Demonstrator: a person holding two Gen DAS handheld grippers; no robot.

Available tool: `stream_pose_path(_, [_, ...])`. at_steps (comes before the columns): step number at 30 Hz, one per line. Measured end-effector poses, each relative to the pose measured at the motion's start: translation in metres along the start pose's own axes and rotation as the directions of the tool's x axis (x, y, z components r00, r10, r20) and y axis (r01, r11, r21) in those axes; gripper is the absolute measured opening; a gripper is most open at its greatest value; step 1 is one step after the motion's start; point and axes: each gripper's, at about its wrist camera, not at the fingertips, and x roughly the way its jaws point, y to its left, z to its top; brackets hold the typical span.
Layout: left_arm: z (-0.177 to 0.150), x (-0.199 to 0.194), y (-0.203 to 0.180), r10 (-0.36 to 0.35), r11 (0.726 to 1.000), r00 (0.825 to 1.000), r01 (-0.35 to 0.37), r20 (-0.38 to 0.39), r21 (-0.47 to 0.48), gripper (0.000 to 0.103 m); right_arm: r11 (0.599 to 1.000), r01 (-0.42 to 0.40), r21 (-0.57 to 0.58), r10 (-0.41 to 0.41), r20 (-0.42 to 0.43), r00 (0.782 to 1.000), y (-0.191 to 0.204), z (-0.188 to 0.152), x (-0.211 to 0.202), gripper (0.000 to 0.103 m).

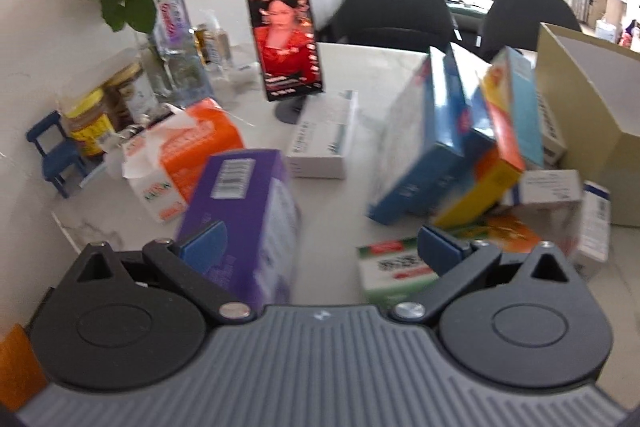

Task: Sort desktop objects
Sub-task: 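Move the left tool to the purple medicine box and close on it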

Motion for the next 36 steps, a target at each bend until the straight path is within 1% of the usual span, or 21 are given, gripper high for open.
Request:
stream_pose_path(2, [0.002,0.002,0.006,0.002,1.0,1.0,-0.002,0.003,0.006,0.103,1.0,-0.005,-0.006,0.005,0.004,1.0,0.001,0.0,0.001,0.103])
stream_pose_path(4, [0.003,0.005,0.012,0.004,1.0,1.0,-0.004,0.007,0.012,0.103,1.0,-0.015,-0.023,0.015,0.025,1.0,0.004,-0.001,0.0,0.103])
stream_pose_path(7, [0.002,0.011,0.021,-0.013,1.0,1.0,0.014,-0.012,0.02,0.103,0.996,0.004,-0.088,0.0,0.048,0.999,0.012,-0.003,0.0,0.103])
stream_pose_path(11, [0.002,0.017,0.032,-0.03,0.999,0.999,0.031,-0.023,0.041,0.103,0.992,-0.008,-0.122,0.014,0.045,0.999,0.019,-0.004,0.003,0.103])
stream_pose_path(14, [0.002,0.024,0.044,-0.031,0.998,0.998,0.033,-0.048,0.044,0.103,0.99,-0.014,-0.14,0.02,0.039,0.999,0.022,-0.004,0.006,0.103])
stream_pose_path(16, [0.002,0.028,0.054,-0.035,0.999,0.997,0.037,-0.067,0.027,0.103,0.99,-0.017,-0.143,0.023,0.034,0.999,0.023,-0.005,0.008,0.103])
stream_pose_path(18, [0.001,0.032,0.067,-0.064,0.998,0.995,0.063,-0.075,-0.016,0.103,0.99,-0.025,-0.14,0.029,0.027,0.999,0.023,-0.004,0.011,0.103])
stream_pose_path(21, [0.0,0.039,0.086,-0.147,0.985,0.983,0.135,-0.108,-0.107,0.103,0.988,-0.044,-0.146,0.047,0.019,0.999,0.025,-0.005,0.014,0.103])
stream_pose_path(22, [0.0,0.042,0.089,-0.174,0.979,0.977,0.158,-0.12,-0.127,0.103,0.987,-0.055,-0.152,0.058,0.016,0.998,0.026,-0.005,0.014,0.103])
stream_pose_path(23, [0.0,0.044,0.091,-0.185,0.976,0.974,0.167,-0.13,-0.138,0.103,0.985,-0.065,-0.159,0.068,0.012,0.998,0.027,-0.005,0.015,0.103])
stream_pose_path(28, [-0.002,0.055,0.089,-0.157,0.983,0.971,0.136,-0.179,-0.123,0.103,0.982,-0.092,-0.164,0.093,0.002,0.996,0.029,-0.005,0.018,0.103])
stream_pose_path(31, [-0.003,0.056,0.087,-0.151,0.984,0.972,0.132,-0.18,-0.117,0.103,0.982,-0.106,-0.159,0.107,-0.005,0.994,0.028,-0.005,0.019,0.103])
stream_pose_path(33, [-0.004,0.057,0.086,-0.149,0.985,0.973,0.13,-0.178,-0.113,0.1,0.981,-0.117,-0.155,0.117,-0.013,0.993,0.027,-0.006,0.02,0.103])
stream_pose_path(35, [-0.006,0.058,0.085,-0.146,0.986,0.973,0.128,-0.177,-0.11,0.091,0.981,-0.13,-0.147,0.129,-0.018,0.992,0.025,-0.006,0.02,0.103])
stream_pose_path(36, [-0.006,0.058,0.084,-0.145,0.986,0.974,0.127,-0.176,-0.108,0.089,0.98,-0.136,-0.143,0.134,-0.021,0.991,0.024,-0.006,0.021,0.103])
